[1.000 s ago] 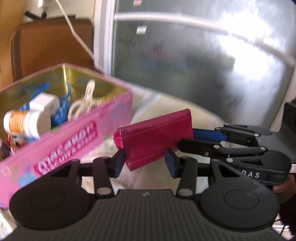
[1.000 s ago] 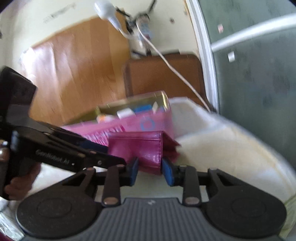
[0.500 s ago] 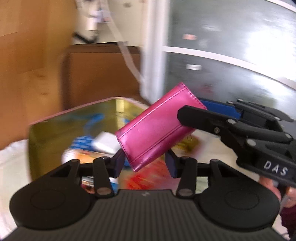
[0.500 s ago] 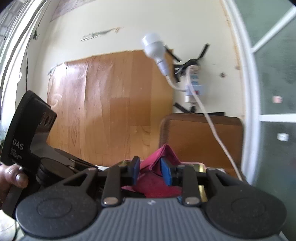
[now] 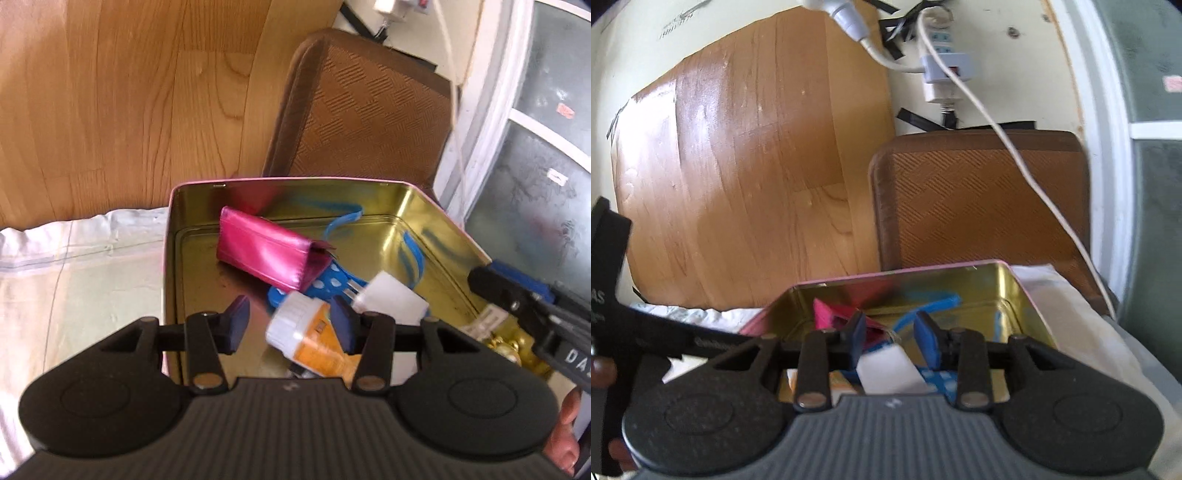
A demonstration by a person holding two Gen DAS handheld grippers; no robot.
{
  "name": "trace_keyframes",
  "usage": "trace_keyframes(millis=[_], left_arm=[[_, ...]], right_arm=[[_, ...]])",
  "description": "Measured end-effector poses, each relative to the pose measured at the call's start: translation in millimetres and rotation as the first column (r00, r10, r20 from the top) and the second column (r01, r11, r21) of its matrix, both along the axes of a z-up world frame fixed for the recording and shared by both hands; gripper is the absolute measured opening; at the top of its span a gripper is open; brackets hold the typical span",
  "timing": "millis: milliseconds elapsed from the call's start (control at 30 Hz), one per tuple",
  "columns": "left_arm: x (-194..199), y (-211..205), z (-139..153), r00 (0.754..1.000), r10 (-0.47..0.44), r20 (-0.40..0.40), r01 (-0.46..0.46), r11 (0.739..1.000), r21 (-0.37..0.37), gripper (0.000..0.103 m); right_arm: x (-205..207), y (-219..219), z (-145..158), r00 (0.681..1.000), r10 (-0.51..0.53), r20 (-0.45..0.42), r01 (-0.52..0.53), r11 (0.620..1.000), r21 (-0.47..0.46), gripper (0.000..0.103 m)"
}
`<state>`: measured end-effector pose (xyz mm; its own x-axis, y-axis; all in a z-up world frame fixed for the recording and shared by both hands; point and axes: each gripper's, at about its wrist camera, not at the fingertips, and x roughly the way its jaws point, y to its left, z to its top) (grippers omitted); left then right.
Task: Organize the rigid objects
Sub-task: 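Open the right gripper to release the pouch and withdraw it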
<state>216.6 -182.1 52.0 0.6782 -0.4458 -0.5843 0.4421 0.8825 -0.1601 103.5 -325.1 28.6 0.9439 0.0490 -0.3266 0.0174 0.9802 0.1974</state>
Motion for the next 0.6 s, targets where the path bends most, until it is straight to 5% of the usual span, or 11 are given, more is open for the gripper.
trace_keyframes(millis=[367, 600], left_arm=[[-100.0, 9.9, 16.9, 0.985, -0.109, 0.131, 0.109, 0.994, 0.004, 0.062], [-140.0, 35.4, 16.1, 0.977, -0.105, 0.188, 0.105, 0.994, 0.010, 0.092]], right_arm=[[-56.9, 8.5, 0.0, 0.999, -0.034, 0.001, 0.033, 0.993, 0.112, 0.040], [-102.2, 34.9, 6.6, 0.999, -0.042, 0.033, 0.038, 0.993, 0.115, 0.054]])
